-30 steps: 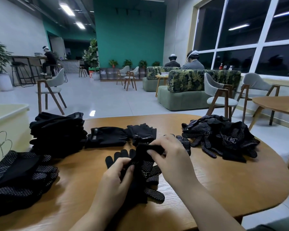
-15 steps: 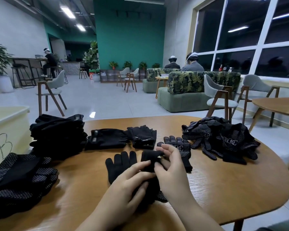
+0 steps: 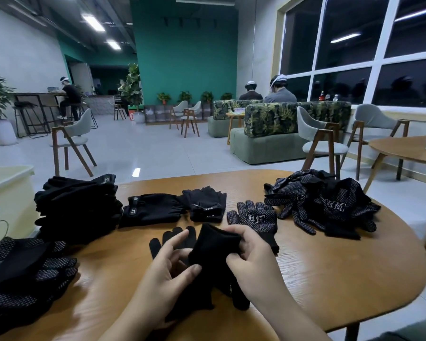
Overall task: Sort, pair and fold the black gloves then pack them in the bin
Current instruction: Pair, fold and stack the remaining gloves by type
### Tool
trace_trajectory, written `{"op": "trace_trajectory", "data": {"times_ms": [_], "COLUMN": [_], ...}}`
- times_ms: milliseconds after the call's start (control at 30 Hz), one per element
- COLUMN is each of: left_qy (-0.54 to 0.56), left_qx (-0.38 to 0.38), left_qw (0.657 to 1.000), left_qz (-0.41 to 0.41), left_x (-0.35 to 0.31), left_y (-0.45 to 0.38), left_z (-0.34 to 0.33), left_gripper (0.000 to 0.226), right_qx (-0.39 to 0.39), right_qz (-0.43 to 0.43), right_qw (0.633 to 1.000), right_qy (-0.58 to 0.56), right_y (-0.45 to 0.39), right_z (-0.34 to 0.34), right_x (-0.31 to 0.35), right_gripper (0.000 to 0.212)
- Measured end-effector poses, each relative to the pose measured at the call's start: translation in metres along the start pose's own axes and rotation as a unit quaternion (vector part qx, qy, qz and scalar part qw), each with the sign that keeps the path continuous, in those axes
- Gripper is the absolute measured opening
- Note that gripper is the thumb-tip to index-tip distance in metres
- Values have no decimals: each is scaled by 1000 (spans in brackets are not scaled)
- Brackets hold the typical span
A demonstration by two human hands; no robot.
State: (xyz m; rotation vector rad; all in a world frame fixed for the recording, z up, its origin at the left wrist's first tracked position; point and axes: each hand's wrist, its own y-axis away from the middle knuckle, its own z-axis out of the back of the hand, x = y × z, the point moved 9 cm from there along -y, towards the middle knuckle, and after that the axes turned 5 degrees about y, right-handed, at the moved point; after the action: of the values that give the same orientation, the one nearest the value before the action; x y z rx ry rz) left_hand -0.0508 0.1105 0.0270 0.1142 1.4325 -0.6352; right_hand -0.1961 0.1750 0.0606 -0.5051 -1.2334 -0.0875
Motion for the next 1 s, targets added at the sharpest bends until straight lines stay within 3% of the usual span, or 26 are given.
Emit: {"op": "trace_trajectory", "data": {"times_ms": [167, 300, 400, 500, 667, 833, 1000], "left_qy": [57, 82, 87, 93, 61, 70, 41], "left_qx": [-18, 2, 62, 75, 104, 108, 132], "left_qw": [998, 996, 994, 992, 992, 992, 990], "left_qz": [23, 38, 38, 32, 28, 3, -33], "left_x": [-3, -13, -23, -29, -40, -59, -84], "left_y": [1, -1, -5, -12, -24, -35, -43], "left_z": [4, -1, -12, -19, -31, -29, -19], "left_gripper": [49, 34, 47, 57, 23, 16, 26], "right_qx": [18, -27, -28, -1, 47, 94, 126], "right_qz": [16, 118, 108, 65, 41, 109, 111], "right_qw": [997, 968, 970, 980, 983, 961, 964], "right_qy": [78, 221, 218, 190, 174, 238, 206], "right_y": [2, 3, -1, -5, -13, -26, -41], "right_z": [4, 13, 23, 28, 28, 25, 20], "right_x": [-1, 19, 22, 18, 25, 45, 49], "right_gripper": [28, 34, 43, 27, 23, 21, 28]}}
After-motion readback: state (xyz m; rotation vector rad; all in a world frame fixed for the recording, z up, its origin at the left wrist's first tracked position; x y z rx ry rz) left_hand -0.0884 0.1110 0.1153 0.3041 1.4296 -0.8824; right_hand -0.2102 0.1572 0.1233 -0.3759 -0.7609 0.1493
